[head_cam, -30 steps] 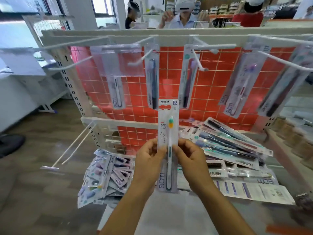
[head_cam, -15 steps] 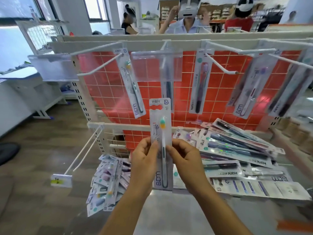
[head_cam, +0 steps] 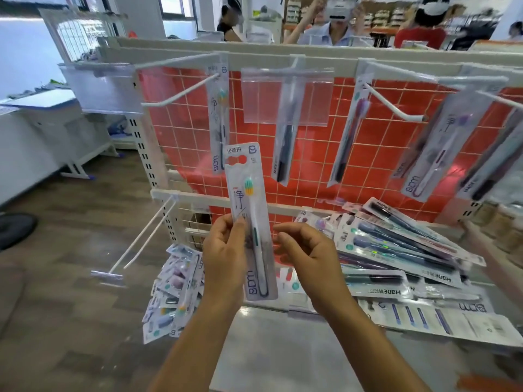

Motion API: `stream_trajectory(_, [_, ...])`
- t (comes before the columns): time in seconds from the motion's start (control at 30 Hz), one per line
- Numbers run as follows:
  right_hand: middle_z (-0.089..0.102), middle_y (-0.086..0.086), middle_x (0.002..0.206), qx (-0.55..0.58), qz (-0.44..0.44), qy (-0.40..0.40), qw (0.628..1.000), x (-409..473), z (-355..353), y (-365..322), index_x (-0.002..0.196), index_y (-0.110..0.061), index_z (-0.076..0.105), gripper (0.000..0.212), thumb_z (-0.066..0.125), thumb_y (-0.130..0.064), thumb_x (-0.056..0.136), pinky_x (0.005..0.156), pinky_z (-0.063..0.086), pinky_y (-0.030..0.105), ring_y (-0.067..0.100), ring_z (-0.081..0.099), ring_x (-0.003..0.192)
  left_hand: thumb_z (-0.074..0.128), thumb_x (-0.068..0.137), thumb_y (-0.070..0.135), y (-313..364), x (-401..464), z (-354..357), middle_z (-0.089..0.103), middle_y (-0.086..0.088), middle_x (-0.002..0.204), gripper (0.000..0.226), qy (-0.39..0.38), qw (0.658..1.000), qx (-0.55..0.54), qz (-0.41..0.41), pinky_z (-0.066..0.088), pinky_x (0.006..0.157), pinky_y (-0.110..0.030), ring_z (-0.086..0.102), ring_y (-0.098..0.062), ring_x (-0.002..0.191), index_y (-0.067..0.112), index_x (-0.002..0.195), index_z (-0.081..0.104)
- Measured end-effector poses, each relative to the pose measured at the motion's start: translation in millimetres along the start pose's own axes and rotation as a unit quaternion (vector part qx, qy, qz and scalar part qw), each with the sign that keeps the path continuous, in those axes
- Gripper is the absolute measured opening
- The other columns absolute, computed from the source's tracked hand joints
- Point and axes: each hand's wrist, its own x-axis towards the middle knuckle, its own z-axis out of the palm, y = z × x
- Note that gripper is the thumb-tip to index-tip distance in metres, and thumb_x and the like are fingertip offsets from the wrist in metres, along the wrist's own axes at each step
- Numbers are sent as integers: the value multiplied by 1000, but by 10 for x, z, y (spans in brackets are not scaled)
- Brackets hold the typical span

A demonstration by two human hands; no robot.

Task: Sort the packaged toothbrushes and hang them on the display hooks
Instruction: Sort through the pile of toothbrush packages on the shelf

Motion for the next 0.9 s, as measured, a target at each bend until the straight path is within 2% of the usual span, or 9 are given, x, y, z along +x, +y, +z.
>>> stream_trajectory(0.13, [68,-18,83,-15,-2,15,1000,-13,101,-19,90,-34,65,20,55,-17,94,68,55,16,6,67,82,48,96,32,48,80,-98,67,0,83,17,-14,1000,2,16,56,63,-26,68,-11,71,20,96,60])
stream_trajectory(0.2, [69,-14,83,9,8,42,999,-3,188,-40,91,-31,66,18,55,-17,94,69,56,18,7,67,80,49,97,31,81,123,-201,68,3,81,15,-22,1000,0,21,54,64,-25,67,-9,72,22,94,61])
stream_trajectory(0.27, [70,-9,83,35,13,60,998,8,305,-87,92,-27,67,17,55,-16,94,68,55,18,7,67,78,51,97,30,128,179,-334,69,2,79,15,-20,999,9,34,55,66,-30,67,-12,75,22,91,62])
stream_trajectory(0.37, [70,-9,79,56,4,63,996,-7,523,-149,91,-24,68,18,54,-13,93,66,53,18,5,65,72,52,97,30,202,255,-537,67,-9,79,16,-7,997,30,75,57,68,-49,64,-25,72,21,87,62])
stream_trajectory(0.47, [69,-10,77,53,-6,57,997,-26,731,-198,90,-23,67,19,54,-11,93,66,53,18,6,65,71,52,96,32,296,316,-689,67,-12,80,15,-6,993,33,114,57,67,-53,65,-36,74,25,86,60])
stream_trajectory(0.67, [71,-13,84,56,-45,42,997,5,984,-359,92,-24,68,16,56,-14,92,70,55,19,9,68,79,52,91,36,392,392,-886,68,8,80,8,-32,977,48,206,57,63,-31,66,-14,72,33,88,59])
stream_trajectory(0.73, [71,-15,85,50,-65,35,996,18,1047,-420,92,-28,67,16,56,-17,90,71,54,19,8,67,81,53,92,32,425,421,-930,67,12,76,7,-34,977,27,210,55,59,-25,64,-8,68,30,88,59])
stream_trajectory(0.8, [70,-17,85,41,-75,31,996,32,1098,-463,91,-30,67,15,56,-20,89,71,54,18,6,67,80,51,91,29,447,456,-962,67,13,74,9,-33,979,3,201,54,58,-22,63,-6,65,27,89,59])
stream_trajectory(0.9, [71,-14,84,43,-74,38,996,55,1156,-471,92,-26,67,17,55,-14,91,69,53,17,6,67,78,51,91,30,468,509,-1001,66,12,73,11,-33,980,-7,197,54,58,-22,62,-6,65,26,90,60])
